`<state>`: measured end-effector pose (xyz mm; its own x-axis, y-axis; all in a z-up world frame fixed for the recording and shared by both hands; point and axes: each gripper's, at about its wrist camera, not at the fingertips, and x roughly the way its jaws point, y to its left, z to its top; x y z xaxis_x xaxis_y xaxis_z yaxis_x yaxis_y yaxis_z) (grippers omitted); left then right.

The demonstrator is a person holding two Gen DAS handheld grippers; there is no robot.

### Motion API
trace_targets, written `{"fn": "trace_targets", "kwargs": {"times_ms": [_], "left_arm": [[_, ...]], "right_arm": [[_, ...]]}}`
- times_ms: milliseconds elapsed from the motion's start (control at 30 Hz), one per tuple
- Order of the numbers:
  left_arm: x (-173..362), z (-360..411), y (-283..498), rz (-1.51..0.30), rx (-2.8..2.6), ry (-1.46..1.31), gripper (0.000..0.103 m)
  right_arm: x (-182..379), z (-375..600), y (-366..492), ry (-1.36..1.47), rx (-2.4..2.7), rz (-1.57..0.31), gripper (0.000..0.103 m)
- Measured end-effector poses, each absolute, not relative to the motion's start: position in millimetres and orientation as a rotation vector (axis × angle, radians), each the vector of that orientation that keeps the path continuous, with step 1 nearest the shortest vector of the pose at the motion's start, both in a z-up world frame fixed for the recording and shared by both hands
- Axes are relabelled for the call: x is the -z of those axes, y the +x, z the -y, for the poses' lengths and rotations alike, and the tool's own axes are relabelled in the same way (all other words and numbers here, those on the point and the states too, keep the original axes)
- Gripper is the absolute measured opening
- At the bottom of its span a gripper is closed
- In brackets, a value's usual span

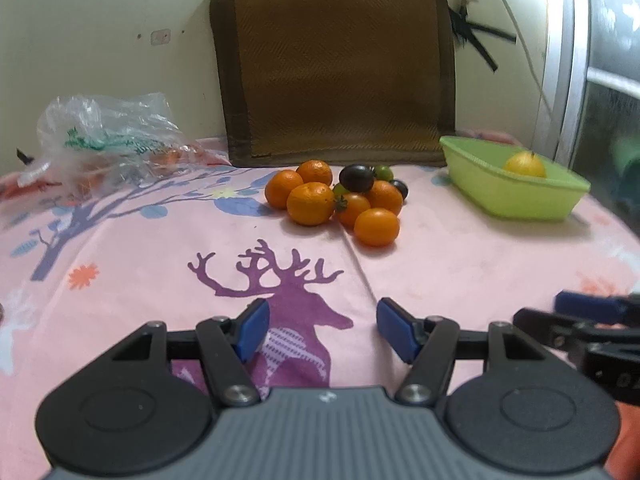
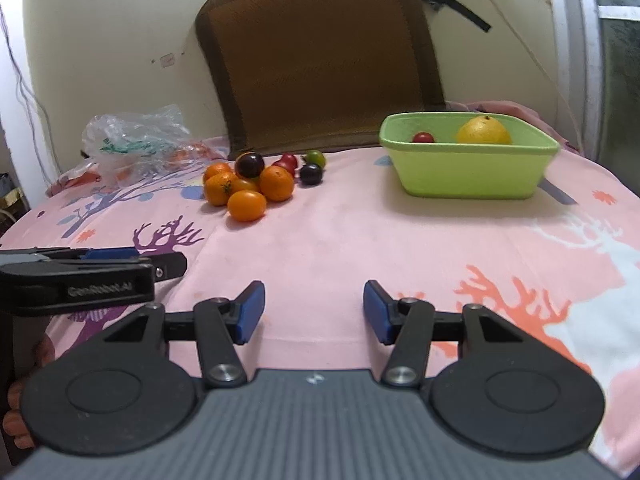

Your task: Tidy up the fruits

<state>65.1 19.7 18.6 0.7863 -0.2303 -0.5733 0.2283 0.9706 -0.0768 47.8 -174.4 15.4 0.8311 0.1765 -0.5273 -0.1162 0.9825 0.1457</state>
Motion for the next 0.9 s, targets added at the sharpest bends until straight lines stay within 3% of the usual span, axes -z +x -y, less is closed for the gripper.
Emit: {"fn": "trace_targets", "kwargs": {"times_ms": [133,467,700,800,833,900], "left_arm": [[-21,-33,64,-0.593,0.273,-0.087,0.061],[-22,-43,64,-0.576,0.273,-0.161,0.061],[-29,-15,84,-0.584,0.311,-0.036,0.06],[-31,-3,100,-0.588,0.351,-0.009,0.058],[-31,0,106,-0.593,0.362,-0.005,0.056],[-30,6,114,-0.598,0.364,0.011,0.055]], "right_arm": [[-20,161,67,0.039,-0.199,-0.572,0.049],[-35,145,147,0.032,-0.283,-0.577,0.048],[-33,149,195,0.097,-0.329,-0.678,0.046],[-34,150,203,0.111,-0.352,-0.681,0.039],[-35,152,204,0.112,-0.353,-0.686,0.026],[-35,159,202,0.112,-0.358,-0.695,0.026]]}}
